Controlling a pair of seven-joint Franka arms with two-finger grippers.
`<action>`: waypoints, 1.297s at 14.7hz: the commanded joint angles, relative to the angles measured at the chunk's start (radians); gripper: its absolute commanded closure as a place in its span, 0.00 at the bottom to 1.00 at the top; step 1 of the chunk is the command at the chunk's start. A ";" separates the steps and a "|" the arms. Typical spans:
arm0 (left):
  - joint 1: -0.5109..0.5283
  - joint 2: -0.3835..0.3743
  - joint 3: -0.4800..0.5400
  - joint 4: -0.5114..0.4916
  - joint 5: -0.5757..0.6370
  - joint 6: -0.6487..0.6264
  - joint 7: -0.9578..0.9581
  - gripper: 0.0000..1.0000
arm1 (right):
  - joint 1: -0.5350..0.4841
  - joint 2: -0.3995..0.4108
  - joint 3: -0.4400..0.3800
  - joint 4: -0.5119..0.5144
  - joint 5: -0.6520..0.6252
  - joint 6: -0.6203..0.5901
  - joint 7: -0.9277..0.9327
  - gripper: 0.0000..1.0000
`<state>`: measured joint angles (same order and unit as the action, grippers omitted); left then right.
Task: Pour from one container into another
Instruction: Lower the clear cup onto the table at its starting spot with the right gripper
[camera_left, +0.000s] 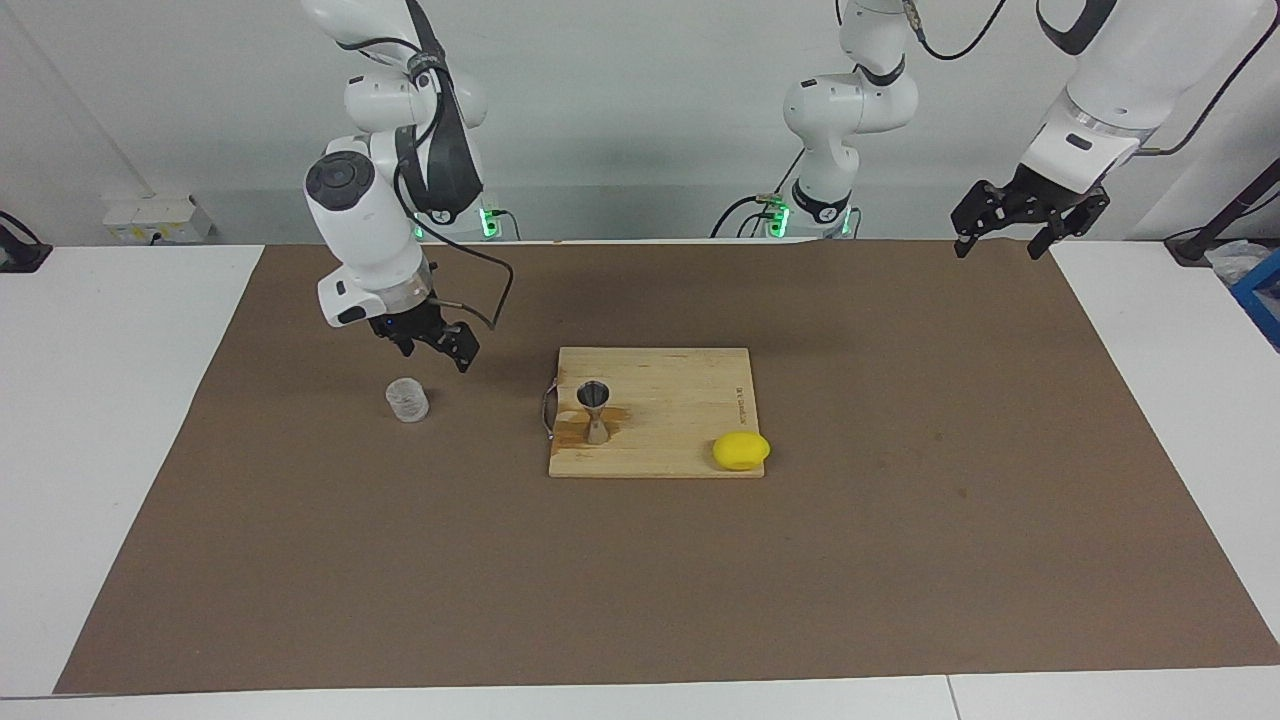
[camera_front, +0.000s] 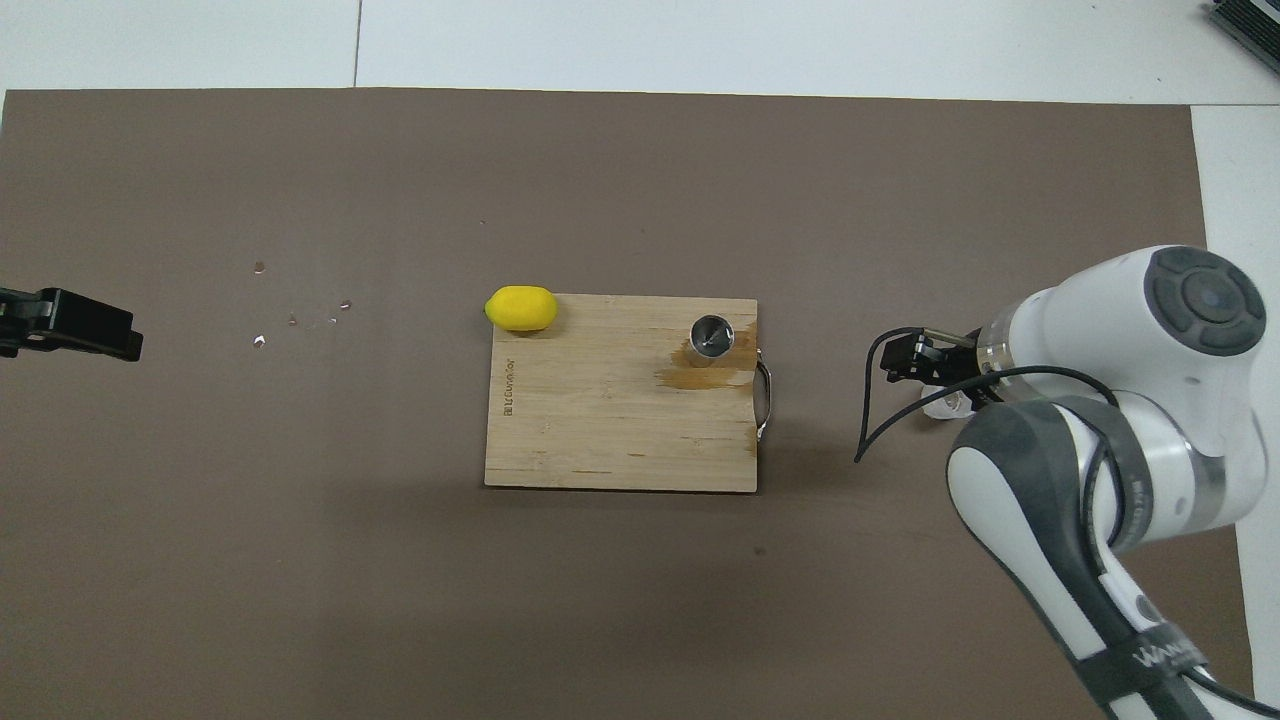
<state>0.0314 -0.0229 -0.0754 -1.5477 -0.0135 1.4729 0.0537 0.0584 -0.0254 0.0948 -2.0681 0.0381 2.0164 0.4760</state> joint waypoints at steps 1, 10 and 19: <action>-0.002 -0.025 0.005 -0.022 0.003 -0.008 0.002 0.00 | -0.015 -0.010 -0.003 0.155 -0.018 -0.161 -0.059 0.01; -0.002 -0.025 0.005 -0.022 0.003 -0.008 0.002 0.00 | -0.043 0.005 -0.012 0.431 -0.035 -0.421 -0.204 0.01; -0.002 -0.025 0.005 -0.025 0.003 -0.008 0.002 0.00 | -0.057 -0.005 -0.012 0.414 -0.040 -0.462 -0.272 0.01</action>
<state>0.0314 -0.0230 -0.0754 -1.5477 -0.0135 1.4729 0.0537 0.0246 -0.0310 0.0737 -1.6640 0.0180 1.5795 0.2304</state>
